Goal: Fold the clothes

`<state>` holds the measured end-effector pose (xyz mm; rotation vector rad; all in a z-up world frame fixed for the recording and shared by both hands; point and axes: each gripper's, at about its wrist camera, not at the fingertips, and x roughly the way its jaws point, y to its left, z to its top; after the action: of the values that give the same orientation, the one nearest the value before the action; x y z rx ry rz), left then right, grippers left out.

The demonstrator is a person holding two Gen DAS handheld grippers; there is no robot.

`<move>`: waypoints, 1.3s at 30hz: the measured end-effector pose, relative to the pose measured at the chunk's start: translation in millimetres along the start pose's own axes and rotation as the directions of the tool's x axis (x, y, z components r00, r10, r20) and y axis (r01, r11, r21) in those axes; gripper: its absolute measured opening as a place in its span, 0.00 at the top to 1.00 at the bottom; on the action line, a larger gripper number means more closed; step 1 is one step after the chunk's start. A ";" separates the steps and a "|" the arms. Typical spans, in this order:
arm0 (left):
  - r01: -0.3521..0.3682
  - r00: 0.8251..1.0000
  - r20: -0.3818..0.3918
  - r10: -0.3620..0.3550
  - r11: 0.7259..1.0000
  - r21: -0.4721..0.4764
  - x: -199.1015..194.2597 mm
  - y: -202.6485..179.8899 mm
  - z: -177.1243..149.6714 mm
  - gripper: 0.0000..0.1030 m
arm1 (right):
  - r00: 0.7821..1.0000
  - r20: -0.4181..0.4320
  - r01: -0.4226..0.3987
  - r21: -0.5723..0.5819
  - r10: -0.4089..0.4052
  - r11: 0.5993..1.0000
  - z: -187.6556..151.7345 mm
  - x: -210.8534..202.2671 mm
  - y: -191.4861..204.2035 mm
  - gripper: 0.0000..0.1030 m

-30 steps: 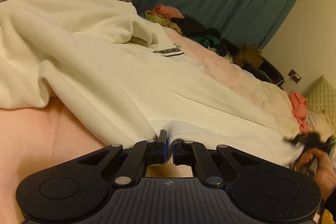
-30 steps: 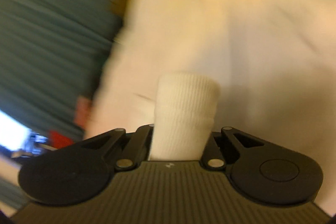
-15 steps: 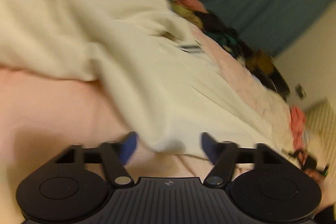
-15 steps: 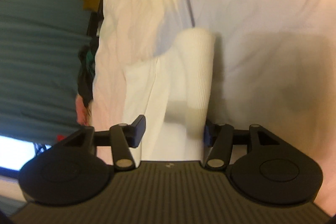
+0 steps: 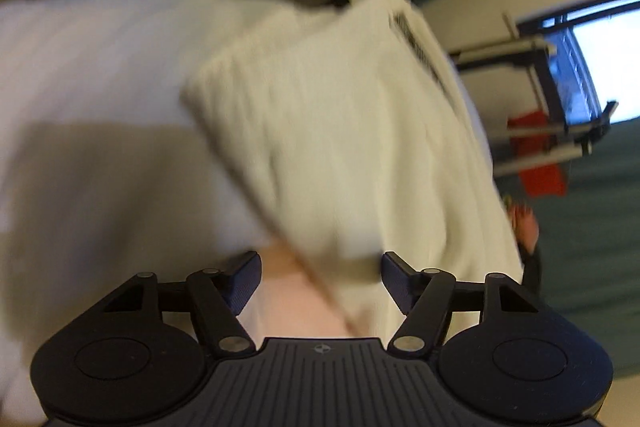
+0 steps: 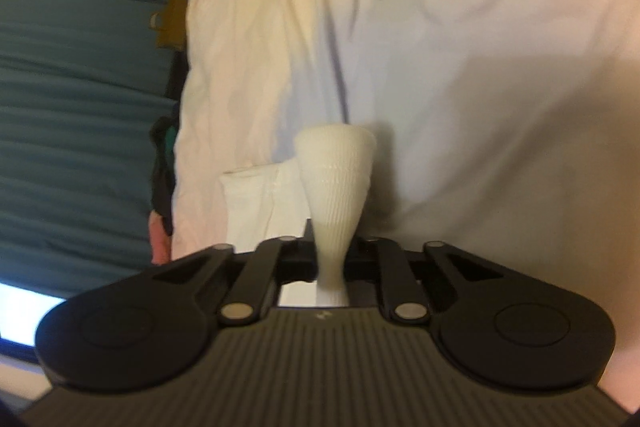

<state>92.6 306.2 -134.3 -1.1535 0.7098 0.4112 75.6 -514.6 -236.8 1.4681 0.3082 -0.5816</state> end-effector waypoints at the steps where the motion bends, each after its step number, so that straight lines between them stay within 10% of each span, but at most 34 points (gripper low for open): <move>1: -0.015 1.000 0.018 0.015 1.000 0.000 1.4 -1.4 5.6 0.45 | 1.000 0.001 -0.013 -0.003 0.013 1.000 1.2 0.4 0.4 0.92; 5: -0.054 0.996 0.073 0.053 0.999 0.009 -1.4 -6.0 26.4 0.81 | 0.999 0.018 -0.025 -0.057 0.027 0.998 -0.5 -0.1 8.1 0.94; 11: -0.047 0.992 0.115 0.042 0.998 0.040 -45.2 -17.7 61.5 0.88 | 0.997 0.057 -0.054 -0.080 0.058 0.995 11.2 -3.7 12.5 0.95; 19: -0.075 0.997 0.012 0.074 0.987 0.143 -104.4 -6.1 72.7 0.89 | 0.973 0.231 0.049 -0.167 -0.010 0.985 14.2 -34.3 28.7 0.95; 27: -0.168 0.983 -0.027 0.182 0.948 0.269 -85.7 36.3 53.6 0.85 | 0.931 0.238 0.342 -0.308 -0.276 0.888 8.4 -26.5 32.2 0.93; 32: -0.161 0.986 0.016 0.166 0.926 0.341 -97.9 25.9 45.0 0.63 | 0.928 0.244 0.349 -0.310 -0.281 0.884 11.5 -28.0 43.2 0.89; 35: -0.206 0.978 0.089 0.186 0.876 0.436 -113.4 16.1 37.3 0.47 | 0.922 0.270 0.360 -0.346 -0.276 0.866 4.6 -36.9 52.7 0.75; 37: -0.256 0.966 0.176 0.192 0.820 0.511 -129.2 3.2 25.9 0.40 | 0.924 0.288 0.348 -0.364 -0.251 0.864 3.9 -41.0 60.7 0.31; 39: -0.273 0.957 0.247 0.154 0.773 0.573 -145.5 -9.0 14.1 0.27 | 0.919 0.340 0.338 -0.418 -0.200 0.843 -2.8 -50.8 72.3 0.19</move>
<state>-1.8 324.5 -23.8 -0.4172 0.7369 0.4355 73.3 -502.8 -149.2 0.8580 0.4029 -0.8712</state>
